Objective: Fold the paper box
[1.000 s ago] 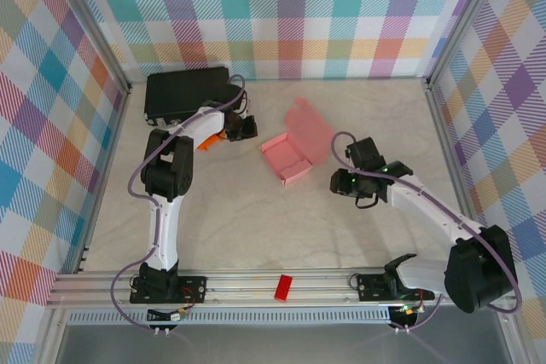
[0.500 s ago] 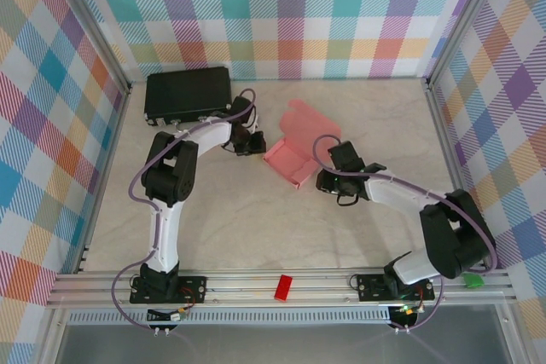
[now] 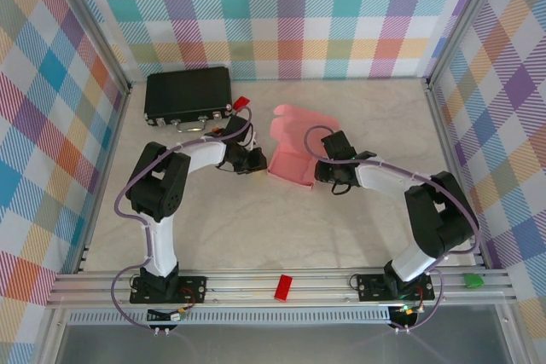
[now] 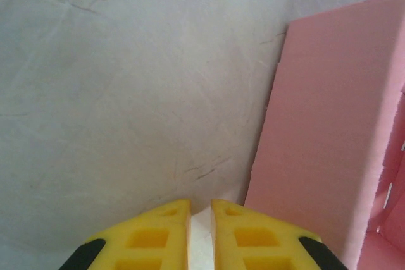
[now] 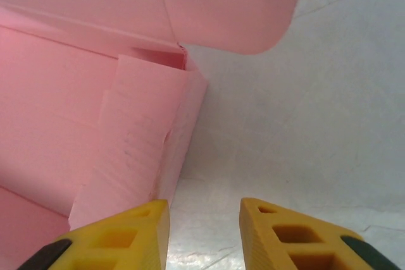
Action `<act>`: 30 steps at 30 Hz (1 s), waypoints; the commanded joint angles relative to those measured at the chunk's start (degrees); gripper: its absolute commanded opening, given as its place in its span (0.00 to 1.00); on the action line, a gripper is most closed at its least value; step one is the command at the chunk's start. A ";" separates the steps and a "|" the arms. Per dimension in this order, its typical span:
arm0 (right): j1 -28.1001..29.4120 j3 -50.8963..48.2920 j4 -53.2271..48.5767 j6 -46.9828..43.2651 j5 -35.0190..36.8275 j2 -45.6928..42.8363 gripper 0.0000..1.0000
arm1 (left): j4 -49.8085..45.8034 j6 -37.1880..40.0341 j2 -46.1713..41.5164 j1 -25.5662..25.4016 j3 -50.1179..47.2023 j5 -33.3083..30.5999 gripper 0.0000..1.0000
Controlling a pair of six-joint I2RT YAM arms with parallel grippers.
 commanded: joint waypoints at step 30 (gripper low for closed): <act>-7.69 9.49 -6.92 -10.73 -10.06 0.88 0.38 | 2.26 -7.70 -8.91 -7.86 -8.45 -11.14 0.18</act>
